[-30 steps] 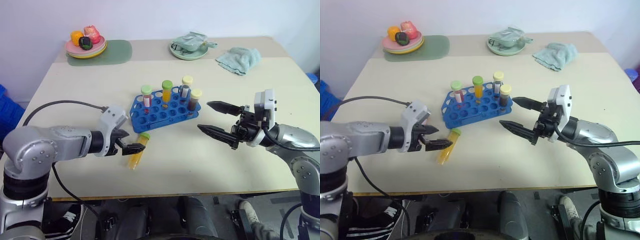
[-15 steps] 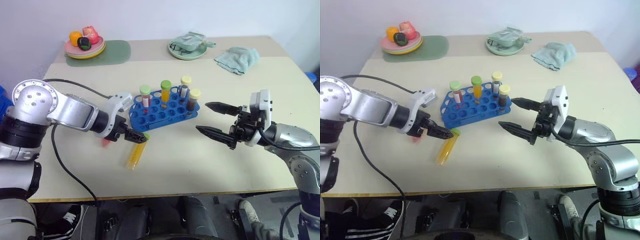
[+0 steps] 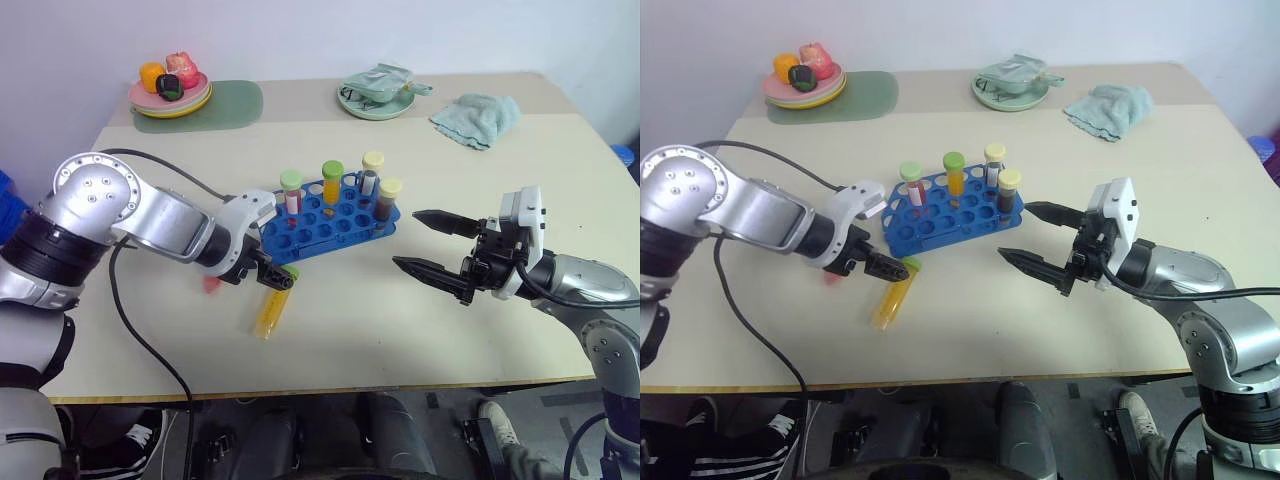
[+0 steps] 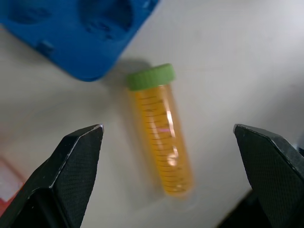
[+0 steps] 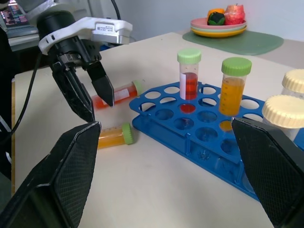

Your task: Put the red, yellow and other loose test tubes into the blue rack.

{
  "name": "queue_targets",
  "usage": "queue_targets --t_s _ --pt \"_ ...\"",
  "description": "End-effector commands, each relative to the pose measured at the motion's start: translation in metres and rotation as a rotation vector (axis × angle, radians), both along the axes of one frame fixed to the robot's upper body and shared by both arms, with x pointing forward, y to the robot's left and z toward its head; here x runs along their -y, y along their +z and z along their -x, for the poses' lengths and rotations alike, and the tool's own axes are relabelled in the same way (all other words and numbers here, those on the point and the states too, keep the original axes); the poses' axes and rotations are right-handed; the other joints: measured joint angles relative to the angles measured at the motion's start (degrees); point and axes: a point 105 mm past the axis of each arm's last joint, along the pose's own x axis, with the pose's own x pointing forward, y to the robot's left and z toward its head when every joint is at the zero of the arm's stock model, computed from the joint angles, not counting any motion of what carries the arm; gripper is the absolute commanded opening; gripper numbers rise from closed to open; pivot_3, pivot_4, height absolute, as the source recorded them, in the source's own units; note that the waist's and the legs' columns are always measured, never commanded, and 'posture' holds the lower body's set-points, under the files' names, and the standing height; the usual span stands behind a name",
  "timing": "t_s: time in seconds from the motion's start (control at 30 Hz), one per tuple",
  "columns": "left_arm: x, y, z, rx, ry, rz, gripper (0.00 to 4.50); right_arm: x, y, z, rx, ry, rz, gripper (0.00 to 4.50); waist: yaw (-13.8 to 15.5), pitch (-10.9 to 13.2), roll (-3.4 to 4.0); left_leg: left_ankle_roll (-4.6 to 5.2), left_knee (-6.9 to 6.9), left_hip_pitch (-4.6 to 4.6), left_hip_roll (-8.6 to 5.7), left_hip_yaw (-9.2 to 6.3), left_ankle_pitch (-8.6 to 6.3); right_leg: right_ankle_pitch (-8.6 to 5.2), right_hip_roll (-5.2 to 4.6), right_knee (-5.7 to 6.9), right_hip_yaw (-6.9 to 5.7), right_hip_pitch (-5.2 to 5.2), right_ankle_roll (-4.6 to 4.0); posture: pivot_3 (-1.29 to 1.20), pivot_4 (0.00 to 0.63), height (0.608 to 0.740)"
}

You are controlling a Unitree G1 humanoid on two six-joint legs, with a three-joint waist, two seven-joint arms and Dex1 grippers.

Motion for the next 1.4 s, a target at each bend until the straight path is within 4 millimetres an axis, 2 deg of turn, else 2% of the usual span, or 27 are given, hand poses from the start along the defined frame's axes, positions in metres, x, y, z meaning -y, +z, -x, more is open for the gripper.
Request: queue_targets --t_s 0.03,0.23,0.47,0.67,0.77,1.2,1.3,1.4 --pt "0.011 0.002 0.002 0.038 -0.012 0.036 4.5 -0.001 0.011 0.003 0.048 0.011 -0.005 4.48 0.12 0.0 0.0 0.0 0.0 0.01 0.0 0.0 0.0 0.0 0.0 0.0 0.0 0.02 0.0 0.0 0.15 0.74" --pt "0.021 -0.009 0.007 0.043 -0.011 0.073 4.5 -0.002 0.01 0.003 0.045 0.025 -0.004 4.48 0.06 0.0 0.0 -0.01 0.01 0.01 0.0 0.0 0.0 0.0 0.0 0.0 0.0 0.02 0.0 0.0 0.15 0.74" --pt "0.016 -0.018 0.009 0.023 0.019 0.071 4.5 0.001 0.008 0.006 0.02 0.033 0.004 4.48 0.06 0.0 0.0 -0.01 0.01 0.02 0.0 0.01 0.0 0.0 0.0 0.0 0.0 0.03 0.0 0.0 0.15 0.74" --pt "0.021 -0.023 0.01 0.003 0.008 0.068 4.5 0.016 -0.001 0.024 -0.058 0.123 0.123 4.48 0.71 0.0 -0.01 0.0 0.06 0.0 -0.03 0.01 0.0 0.0 -0.02 -0.02 0.01 0.06 0.0 0.0 0.15 0.74" --pt "0.025 -0.024 0.011 -0.009 -0.005 0.073 4.5 0.019 -0.001 0.024 -0.06 0.118 0.137 4.48 1.04 -0.01 -0.01 0.0 0.06 0.03 -0.03 0.02 0.0 0.0 -0.01 -0.01 0.02 0.08 0.0 0.0 0.15 0.74" --pt "0.022 -0.035 0.008 -0.023 0.037 0.034 4.5 0.019 -0.004 0.024 -0.06 0.097 0.132 4.48 1.34 -0.01 -0.02 0.0 0.09 0.05 -0.03 0.03 0.0 0.0 -0.02 0.0 0.05 0.09 0.0 0.0 0.15 0.74" --pt "0.023 -0.038 0.008 -0.031 0.041 0.037 3.7 0.019 -0.004 0.024 -0.057 0.092 0.13 4.5 1.35 -0.01 -0.02 0.0 0.09 0.07 -0.03 0.03 0.0 0.0 -0.02 0.01 0.05 0.13 0.0 0.0 0.15 0.74" --pt "0.026 -0.041 0.01 -0.045 0.037 0.045 2.22 0.019 -0.003 0.024 -0.056 0.088 0.131 4.5 1.36 -0.01 -0.02 0.0 0.09 0.08 -0.03 0.03 0.0 0.0 -0.02 0.01 0.05 0.12 0.0 0.0 0.15 0.74"
